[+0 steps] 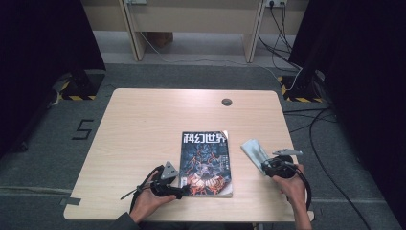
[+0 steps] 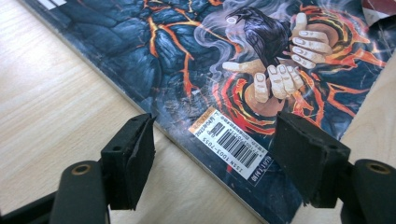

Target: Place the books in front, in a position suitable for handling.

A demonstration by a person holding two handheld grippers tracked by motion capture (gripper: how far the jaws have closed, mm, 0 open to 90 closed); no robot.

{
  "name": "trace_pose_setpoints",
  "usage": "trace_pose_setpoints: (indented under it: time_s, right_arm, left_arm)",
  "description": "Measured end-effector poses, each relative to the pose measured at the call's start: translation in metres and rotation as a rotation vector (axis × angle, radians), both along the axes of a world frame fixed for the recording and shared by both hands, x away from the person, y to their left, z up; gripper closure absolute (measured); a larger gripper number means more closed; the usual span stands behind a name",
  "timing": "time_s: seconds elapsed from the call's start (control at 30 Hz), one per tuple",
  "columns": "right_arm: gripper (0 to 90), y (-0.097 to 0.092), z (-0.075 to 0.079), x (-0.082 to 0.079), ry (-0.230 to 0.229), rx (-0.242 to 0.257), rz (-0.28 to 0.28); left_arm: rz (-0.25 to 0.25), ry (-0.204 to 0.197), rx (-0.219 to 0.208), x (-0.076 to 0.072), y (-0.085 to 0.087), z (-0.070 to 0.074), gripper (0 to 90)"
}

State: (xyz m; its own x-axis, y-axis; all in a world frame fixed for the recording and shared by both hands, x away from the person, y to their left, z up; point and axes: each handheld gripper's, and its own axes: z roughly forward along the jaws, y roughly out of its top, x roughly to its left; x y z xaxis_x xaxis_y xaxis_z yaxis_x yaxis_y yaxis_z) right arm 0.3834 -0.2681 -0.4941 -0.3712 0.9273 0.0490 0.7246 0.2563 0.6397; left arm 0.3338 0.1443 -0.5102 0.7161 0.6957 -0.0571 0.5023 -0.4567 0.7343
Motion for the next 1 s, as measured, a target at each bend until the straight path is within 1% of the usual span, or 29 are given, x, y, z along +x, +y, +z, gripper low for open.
trace_pose_setpoints:
  time_s: [0.1,0.23,0.27,0.3,0.33,0.47,0.57,0.73,0.83,1.0]
  right_arm:
    - [61.7,0.000,0.000,0.000,-0.003,-0.003,0.001]
    - [58.8,0.000,0.001,0.000,0.004,-0.008,-0.010]
    - [55.6,0.000,0.001,0.000,0.006,-0.009,-0.014]
    - [55.6,0.000,0.001,0.000,0.006,-0.009,-0.014]
    - [51.7,0.000,0.002,0.000,0.008,-0.006,-0.026]
    - [51.0,-0.001,0.004,0.000,0.001,0.004,-0.039]
    - [48.1,-0.001,0.009,0.000,-0.025,0.009,-0.057]
    - [46.7,0.000,0.012,0.000,-0.043,0.007,-0.065]
    - [45.8,0.001,0.015,0.000,-0.049,0.013,-0.067]
    - [45.8,0.001,0.022,-0.002,-0.073,0.026,-0.079]
  left_arm:
    - [0.001,0.000,-0.003,0.000,0.000,0.000,29.2]
    - [0.002,0.004,-0.011,0.000,0.000,-0.001,30.3]
    - [0.003,0.007,-0.015,0.000,0.001,-0.001,30.3]
    - [0.003,0.007,-0.015,0.000,0.001,-0.001,30.3]
    - [0.004,0.010,-0.017,0.000,0.001,-0.001,30.3]
    - [0.005,0.011,-0.018,0.000,0.001,-0.001,30.5]
    - [0.007,0.011,-0.019,0.000,0.001,-0.001,30.7]
    - [0.007,0.013,-0.019,0.000,0.001,-0.001,30.8]
    - [0.008,0.015,-0.021,0.000,0.001,-0.001,30.8]
    - [0.010,0.018,-0.022,0.000,0.001,-0.001,30.9]
